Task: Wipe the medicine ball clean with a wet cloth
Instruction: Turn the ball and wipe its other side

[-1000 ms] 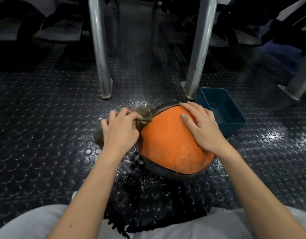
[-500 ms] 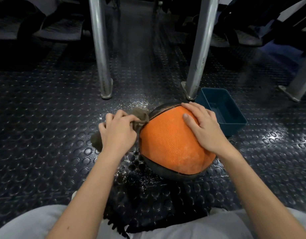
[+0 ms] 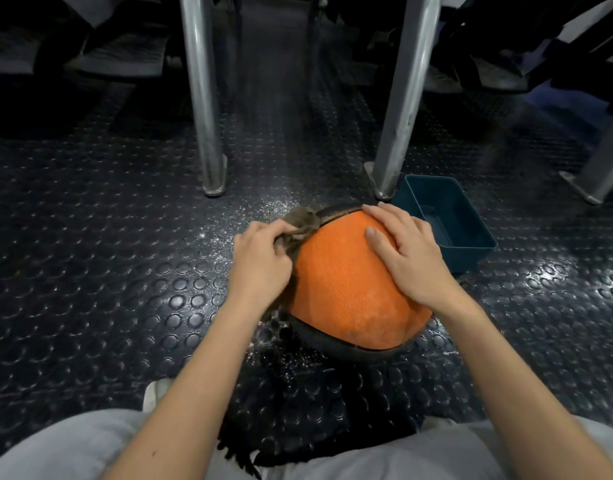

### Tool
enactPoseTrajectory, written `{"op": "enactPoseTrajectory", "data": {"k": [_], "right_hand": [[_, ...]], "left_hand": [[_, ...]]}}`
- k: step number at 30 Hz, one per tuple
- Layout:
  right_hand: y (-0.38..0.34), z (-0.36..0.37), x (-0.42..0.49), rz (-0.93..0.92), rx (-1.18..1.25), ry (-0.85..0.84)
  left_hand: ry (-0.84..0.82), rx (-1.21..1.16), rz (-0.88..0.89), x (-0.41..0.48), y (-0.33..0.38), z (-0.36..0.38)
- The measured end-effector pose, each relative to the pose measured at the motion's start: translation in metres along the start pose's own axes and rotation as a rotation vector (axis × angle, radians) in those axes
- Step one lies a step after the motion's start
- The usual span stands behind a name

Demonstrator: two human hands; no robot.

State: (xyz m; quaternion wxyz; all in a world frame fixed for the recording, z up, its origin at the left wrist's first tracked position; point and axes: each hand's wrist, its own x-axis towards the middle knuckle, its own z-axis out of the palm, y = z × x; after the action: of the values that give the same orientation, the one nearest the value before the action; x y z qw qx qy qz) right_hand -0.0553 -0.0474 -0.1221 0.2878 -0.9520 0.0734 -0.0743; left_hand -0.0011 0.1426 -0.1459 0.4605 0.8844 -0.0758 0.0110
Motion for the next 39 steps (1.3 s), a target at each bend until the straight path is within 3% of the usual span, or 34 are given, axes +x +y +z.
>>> {"op": "enactPoseTrajectory", "data": {"k": [2,5,7,13,15,19,22,25,28,30,34,37,39], "right_hand": [[0.000,-0.001,-0.001,-0.012,0.010,-0.012],[0.002,-0.001,-0.001,-0.037,0.017,-0.010],[0.003,-0.001,0.001,-0.049,0.015,-0.001],[0.002,-0.003,0.001,-0.015,0.032,-0.023],[0.001,-0.004,0.000,-0.023,0.052,-0.034],[0.004,-0.011,0.000,-0.048,0.116,-0.091],[0.009,-0.021,0.001,-0.061,0.185,-0.148],[0.014,-0.030,0.004,-0.096,0.229,-0.207],[0.016,-0.038,0.006,-0.108,0.278,-0.300],[0.016,-0.044,0.007,-0.099,0.310,-0.356],[0.016,-0.044,0.005,-0.066,0.362,-0.363],[0.014,-0.035,0.004,-0.087,0.381,-0.287],[0.014,-0.032,0.005,-0.112,0.333,-0.268]], "left_hand": [[0.040,-0.011,0.020,-0.006,0.007,-0.001],[0.050,-0.096,0.292,-0.020,0.032,0.000],[-0.035,-0.050,0.389,-0.026,0.037,0.007],[-0.043,0.126,-0.048,-0.003,0.001,-0.006],[-0.015,0.181,-0.105,0.001,-0.007,-0.013],[0.123,-0.080,0.150,-0.002,0.013,-0.014],[0.003,-0.055,0.362,-0.005,0.017,-0.006],[-0.108,-0.009,0.236,-0.005,0.010,0.002],[-0.098,0.176,0.005,0.003,-0.007,-0.009],[-0.074,0.229,-0.054,0.005,-0.013,-0.017],[0.069,-0.037,0.119,0.003,0.007,-0.020],[-0.094,-0.159,0.242,-0.002,0.014,-0.011],[-0.219,-0.188,0.201,-0.004,0.010,-0.001]]}}
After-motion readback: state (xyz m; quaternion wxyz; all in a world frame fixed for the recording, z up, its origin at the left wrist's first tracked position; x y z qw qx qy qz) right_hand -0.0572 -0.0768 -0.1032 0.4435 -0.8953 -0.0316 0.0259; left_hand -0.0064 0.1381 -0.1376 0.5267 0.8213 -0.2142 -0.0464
